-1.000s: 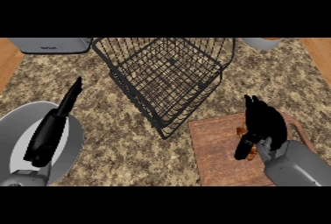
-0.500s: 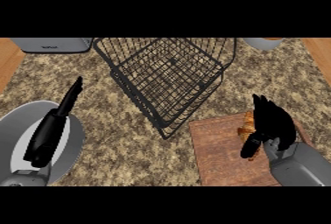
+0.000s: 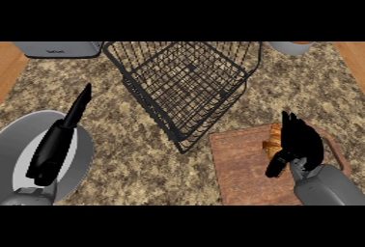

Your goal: Pick the croissant from the cutting board and place it in the tiered basket

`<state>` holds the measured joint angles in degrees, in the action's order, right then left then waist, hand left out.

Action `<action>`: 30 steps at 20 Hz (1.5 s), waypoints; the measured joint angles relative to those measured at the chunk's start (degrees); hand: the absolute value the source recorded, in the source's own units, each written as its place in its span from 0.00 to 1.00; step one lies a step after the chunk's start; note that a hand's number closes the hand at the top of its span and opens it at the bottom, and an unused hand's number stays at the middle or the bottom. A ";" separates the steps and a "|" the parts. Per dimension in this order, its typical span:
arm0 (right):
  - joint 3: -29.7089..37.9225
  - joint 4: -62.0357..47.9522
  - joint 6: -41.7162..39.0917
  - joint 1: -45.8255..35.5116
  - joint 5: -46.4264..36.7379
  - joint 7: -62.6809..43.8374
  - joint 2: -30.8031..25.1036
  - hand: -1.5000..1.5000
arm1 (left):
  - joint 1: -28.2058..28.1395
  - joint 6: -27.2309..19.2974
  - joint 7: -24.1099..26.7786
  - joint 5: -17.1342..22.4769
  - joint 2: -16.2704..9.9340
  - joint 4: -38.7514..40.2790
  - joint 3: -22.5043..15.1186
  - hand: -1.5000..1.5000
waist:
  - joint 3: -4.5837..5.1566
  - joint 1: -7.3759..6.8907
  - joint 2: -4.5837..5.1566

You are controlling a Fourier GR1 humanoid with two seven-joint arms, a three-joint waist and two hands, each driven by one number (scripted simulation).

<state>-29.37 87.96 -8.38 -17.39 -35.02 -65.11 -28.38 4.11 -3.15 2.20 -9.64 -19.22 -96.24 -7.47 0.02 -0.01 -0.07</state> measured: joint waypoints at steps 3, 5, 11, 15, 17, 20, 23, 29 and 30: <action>1.39 -1.78 0.20 0.34 -1.94 0.81 1.75 0.00 | 0.80 -0.07 0.54 -0.91 0.92 1.71 -0.01 0.50 | -0.01 0.03 0.05; 2.23 -1.97 0.28 1.27 -3.30 1.28 2.73 0.00 | 0.13 0.45 0.58 -0.89 0.98 0.95 0.41 0.50 | 0.00 -0.01 0.03; 3.78 -6.56 -0.23 1.43 -6.56 3.01 6.95 1.00 | -0.38 1.52 0.92 -1.52 1.50 0.54 1.33 0.50 | 0.00 -0.17 0.05; 6.29 -9.58 1.53 0.90 -7.79 6.88 9.59 1.00 | 0.65 2.08 0.81 -2.07 2.45 1.11 1.92 0.50 | 0.28 -0.05 -0.14; 6.93 -9.47 1.47 0.59 -9.27 7.76 10.33 1.00 | 0.11 2.14 0.67 -2.78 3.22 0.51 1.86 0.50 | 0.29 -0.05 -0.16; 7.37 -9.75 2.32 1.12 -11.63 10.60 10.26 1.00 | 1.05 3.47 1.34 -2.40 3.09 1.91 3.35 0.50 | 0.26 -0.04 -0.19; 7.19 -9.32 3.45 1.20 -14.75 12.06 10.94 1.00 | 0.94 3.28 1.80 -3.60 4.00 2.51 3.36 0.50 | 0.25 -0.02 -0.19; 7.21 -3.83 3.85 1.76 -20.64 11.57 10.24 1.00 | 1.20 4.27 1.28 -3.96 4.44 2.50 4.30 0.50 | 0.07 0.07 -0.08; 6.77 -0.50 3.76 3.99 -21.55 10.48 9.77 1.00 | 0.87 4.33 1.21 -3.91 4.39 2.17 4.51 0.50 | 0.06 0.31 -0.15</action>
<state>-22.60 87.46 -4.62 -13.39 -56.57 -54.63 -18.61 4.99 1.17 3.41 -13.55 -14.83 -94.07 -2.96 0.08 0.30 -0.21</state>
